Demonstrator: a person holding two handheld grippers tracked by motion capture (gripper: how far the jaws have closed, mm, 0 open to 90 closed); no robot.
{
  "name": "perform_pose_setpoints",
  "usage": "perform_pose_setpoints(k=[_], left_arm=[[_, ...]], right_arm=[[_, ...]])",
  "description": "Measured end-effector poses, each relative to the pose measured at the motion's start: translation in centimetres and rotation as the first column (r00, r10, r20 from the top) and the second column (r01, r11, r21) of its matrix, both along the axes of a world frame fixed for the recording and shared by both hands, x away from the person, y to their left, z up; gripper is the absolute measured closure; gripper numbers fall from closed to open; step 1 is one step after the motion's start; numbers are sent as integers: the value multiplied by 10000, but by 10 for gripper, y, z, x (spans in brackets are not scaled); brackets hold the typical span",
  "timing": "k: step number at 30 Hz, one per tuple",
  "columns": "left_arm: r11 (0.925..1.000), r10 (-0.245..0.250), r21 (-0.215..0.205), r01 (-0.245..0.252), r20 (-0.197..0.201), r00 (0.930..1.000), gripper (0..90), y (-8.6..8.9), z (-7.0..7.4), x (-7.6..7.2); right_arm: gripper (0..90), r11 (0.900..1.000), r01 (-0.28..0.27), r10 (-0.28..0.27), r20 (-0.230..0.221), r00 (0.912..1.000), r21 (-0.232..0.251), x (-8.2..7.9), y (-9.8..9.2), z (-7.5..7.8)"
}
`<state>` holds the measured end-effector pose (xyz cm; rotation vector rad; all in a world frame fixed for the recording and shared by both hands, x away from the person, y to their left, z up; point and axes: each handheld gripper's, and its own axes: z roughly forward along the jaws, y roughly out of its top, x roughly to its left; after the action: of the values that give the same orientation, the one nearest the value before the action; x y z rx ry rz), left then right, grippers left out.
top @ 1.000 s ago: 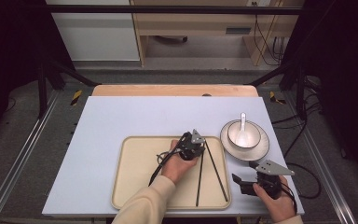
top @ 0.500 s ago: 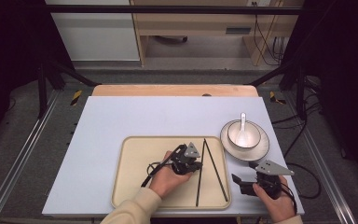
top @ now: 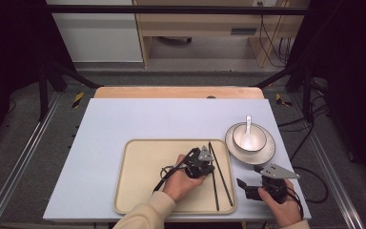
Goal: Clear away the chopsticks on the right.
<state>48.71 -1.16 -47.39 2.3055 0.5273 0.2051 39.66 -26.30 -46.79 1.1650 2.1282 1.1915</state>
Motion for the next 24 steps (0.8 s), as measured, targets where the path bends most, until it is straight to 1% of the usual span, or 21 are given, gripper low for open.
perform_pose_setpoints(k=[3,5,6,7,8,9,10,11,12,14,16,17,18,21,22,23,24], left_arm=[[9995,311,-56,-310,55,9995,896,-3,-1,8],[9986,497,-202,-496,48,9988,896,-5,-2,13],[9976,595,-344,-594,15,9982,896,-6,-3,15],[9980,556,-304,-554,42,9984,896,-7,-3,17],[9974,575,-438,-573,34,9983,896,-9,-3,18],[9981,525,-324,-521,99,9986,896,-11,-3,19],[9983,470,-347,-466,113,9988,895,-13,-3,19],[9989,396,-255,-393,131,9991,896,-15,-3,20],[9990,386,-250,-381,166,9991,895,-17,-3,20],[9999,129,-38,-128,283,9995,895,-21,-1,20],[10000,61,-17,-60,369,9993,894,-23,0,20],[10000,56,-38,-54,423,9991,894,-23,1,20],[9998,73,-212,-64,424,9991,894,-23,2,19],[9999,-81,-107,88,633,9980,891,-18,7,17],[9997,-58,-221,72,653,9979,890,-16,9,16],[9999,-94,-114,102,715,9974,889,-13,10,16],[9998,-98,-181,112,726,9973,888,-9,12,16]], right_arm=[[163,10000,-8,8,-37,10000,18,0,0,0],[163,10000,1,-1,-54,10000,2,0,0,0],[163,10000,-26,26,-89,10000,20,0,0,-1],[163,10000,-30,30,-85,10000,-2,0,0,-1],[163,10000,-22,21,-106,9999,-13,0,0,-1],[163,10000,-12,12,-110,9999,-7,0,0,-1],[163,10000,-13,13,-109,9999,-4,0,0,-1],[163,10000,-20,19,-102,9999,-9,0,0,-1],[163,10000,-33,33,-103,9999,-11,0,0,-1],[162,10000,-23,23,-100,9999,-2,0,0,-1],[162,10000,-41,41,-93,9999,46,0,0,-1],[162,10000,-25,25,-60,10000,18,0,0,-1],[162,10000,-38,38,-44,10000,16,0,0,-1],[156,10000,-13,12,19,10000,18,0,-1,0],[153,10000,-14,14,57,10000,19,0,-1,0],[148,10000,5,-5,94,10000,29,0,-1,0],[145,10000,11,-11,161,9999,7,1,-1,-1]])
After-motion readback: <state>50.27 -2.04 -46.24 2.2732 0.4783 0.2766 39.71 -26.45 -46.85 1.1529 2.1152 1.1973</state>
